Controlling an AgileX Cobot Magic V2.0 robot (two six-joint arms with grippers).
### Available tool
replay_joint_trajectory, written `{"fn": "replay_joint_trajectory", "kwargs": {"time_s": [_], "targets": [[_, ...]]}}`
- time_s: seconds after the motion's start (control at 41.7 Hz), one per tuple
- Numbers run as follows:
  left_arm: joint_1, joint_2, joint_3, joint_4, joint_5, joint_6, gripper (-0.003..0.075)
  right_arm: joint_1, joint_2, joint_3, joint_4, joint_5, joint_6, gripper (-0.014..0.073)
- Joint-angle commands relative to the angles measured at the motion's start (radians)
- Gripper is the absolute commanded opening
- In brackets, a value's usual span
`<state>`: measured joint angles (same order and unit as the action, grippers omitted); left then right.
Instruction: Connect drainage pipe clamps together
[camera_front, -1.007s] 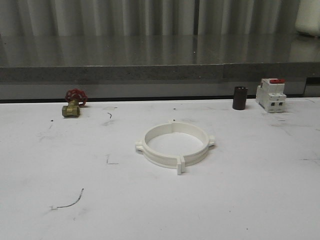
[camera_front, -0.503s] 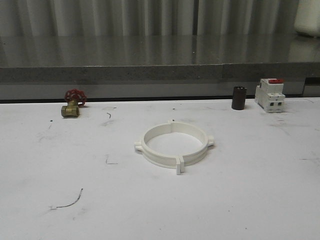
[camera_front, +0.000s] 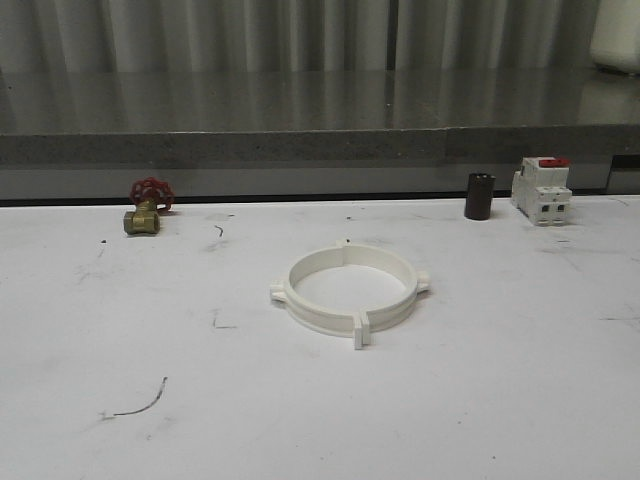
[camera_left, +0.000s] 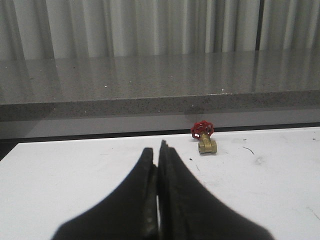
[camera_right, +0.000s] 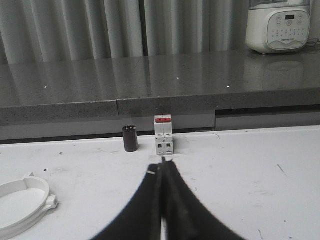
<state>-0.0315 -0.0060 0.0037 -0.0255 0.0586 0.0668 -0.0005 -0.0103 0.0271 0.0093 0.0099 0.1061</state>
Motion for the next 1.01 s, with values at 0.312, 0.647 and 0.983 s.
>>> {"fn": "replay_joint_trajectory", "kwargs": {"time_s": [0.312,0.647,0.983], "targets": [[0.000,-0.010,0.024,0.001,-0.082,-0.012,-0.0020,0.029,-0.018,-0.004,0.023,-0.095,-0.011,-0.0116],[0.000,-0.010,0.024,0.001,-0.082,-0.012,-0.0020,0.029,-0.018,-0.004,0.023,-0.098,-0.026,-0.0116],[0.000,-0.010,0.024,0.001,-0.082,-0.012,-0.0020,0.029,-0.017,-0.004,0.023,-0.098,-0.026,-0.0116]]}}
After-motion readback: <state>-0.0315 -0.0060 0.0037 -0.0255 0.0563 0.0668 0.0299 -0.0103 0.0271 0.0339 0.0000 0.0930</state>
